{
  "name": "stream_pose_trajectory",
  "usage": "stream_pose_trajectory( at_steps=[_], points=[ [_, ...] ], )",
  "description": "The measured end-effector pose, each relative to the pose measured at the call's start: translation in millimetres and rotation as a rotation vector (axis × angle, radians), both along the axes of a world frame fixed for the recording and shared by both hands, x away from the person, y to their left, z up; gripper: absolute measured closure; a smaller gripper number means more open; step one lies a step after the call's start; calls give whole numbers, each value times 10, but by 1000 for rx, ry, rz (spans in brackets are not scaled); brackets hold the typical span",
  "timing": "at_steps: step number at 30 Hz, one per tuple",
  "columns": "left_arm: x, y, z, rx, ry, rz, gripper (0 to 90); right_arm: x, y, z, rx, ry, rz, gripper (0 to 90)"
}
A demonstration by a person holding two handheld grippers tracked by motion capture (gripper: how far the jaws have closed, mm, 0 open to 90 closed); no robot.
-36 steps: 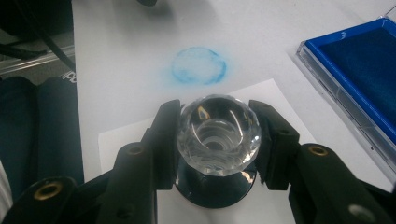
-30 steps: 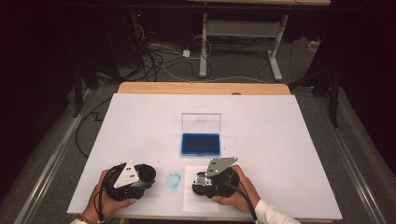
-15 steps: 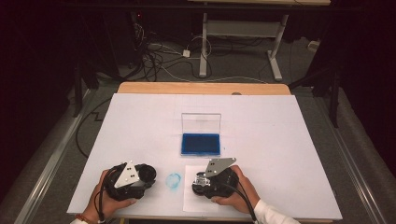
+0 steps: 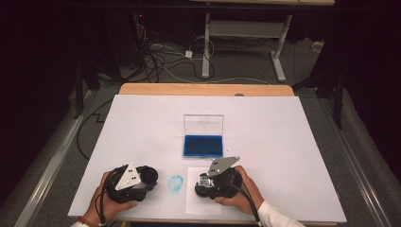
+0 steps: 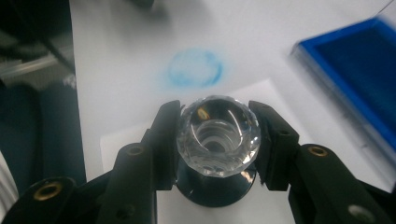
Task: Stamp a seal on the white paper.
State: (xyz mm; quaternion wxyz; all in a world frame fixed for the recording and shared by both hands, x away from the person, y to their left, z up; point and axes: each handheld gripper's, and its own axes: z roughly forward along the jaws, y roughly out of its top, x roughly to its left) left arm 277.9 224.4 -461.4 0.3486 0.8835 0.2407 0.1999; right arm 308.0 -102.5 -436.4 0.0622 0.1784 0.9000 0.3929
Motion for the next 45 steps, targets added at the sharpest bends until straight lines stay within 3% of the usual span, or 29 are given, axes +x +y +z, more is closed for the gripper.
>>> stream_pose_trajectory(
  at_steps=[5, 8, 22, 45],
  points=[
    [6, -2, -5, -1, 1, -1, 365, 16, -158, 274, 105, -40, -36, 570],
    [1, -4, 3, 0, -3, -1, 365, -8, -207, 332, 101, -70, -42, 570],
    [4, -12, 0, -10, -2, -8, 365, -17, -331, 457, 110, -116, -60, 570],
    [42, -17, -33, -11, 12, -14, 365, 41, -560, 632, 162, -146, -109, 570]
  ],
)
